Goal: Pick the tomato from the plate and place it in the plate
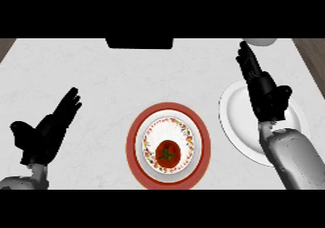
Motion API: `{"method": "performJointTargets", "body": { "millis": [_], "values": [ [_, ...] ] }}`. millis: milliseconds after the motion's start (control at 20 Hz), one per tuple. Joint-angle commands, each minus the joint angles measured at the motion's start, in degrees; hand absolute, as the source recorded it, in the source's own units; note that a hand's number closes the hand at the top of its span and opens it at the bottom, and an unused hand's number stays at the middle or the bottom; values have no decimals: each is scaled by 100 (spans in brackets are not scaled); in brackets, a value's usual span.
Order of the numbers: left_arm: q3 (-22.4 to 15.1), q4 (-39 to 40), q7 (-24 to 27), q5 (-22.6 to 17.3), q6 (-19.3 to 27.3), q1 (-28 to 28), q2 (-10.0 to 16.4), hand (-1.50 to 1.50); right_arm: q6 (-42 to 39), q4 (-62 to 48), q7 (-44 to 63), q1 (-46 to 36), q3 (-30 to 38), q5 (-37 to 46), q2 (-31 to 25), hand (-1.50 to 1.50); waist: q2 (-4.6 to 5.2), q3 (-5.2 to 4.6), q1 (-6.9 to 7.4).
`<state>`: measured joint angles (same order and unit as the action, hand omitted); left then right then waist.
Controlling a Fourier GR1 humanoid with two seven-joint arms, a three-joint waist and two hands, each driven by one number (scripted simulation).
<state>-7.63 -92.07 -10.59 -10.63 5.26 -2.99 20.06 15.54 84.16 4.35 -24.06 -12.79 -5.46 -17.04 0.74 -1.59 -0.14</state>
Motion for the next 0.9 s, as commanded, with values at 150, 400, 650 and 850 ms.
{"method": "performJointTargets", "body": {
  "millis": [150, 400, 650, 850],
  "values": [
    [217, -233, 402, 227, -31, -697, 181, 0, 1695, -417, 5, -705, -1357, 1843, 1476, 150, -81, 143, 212],
    [337, -326, 454, 252, -42, -874, 328, 0, 1947, -1986, 1131, -495, -1668, 3429, 246, 150, -124, 0, 105],
    [398, -231, 449, 118, -131, -1092, 289, 0, 4838, -2013, 1475, -290, -1961, 4060, 1675, -150, -62, 154, 211],
    [358, 31, 473, 217, -117, -1380, 229, 0, 6227, -2066, 1565, -313, -2706, 4295, 1692, -150, -31, 161, 242]
  ]
}}
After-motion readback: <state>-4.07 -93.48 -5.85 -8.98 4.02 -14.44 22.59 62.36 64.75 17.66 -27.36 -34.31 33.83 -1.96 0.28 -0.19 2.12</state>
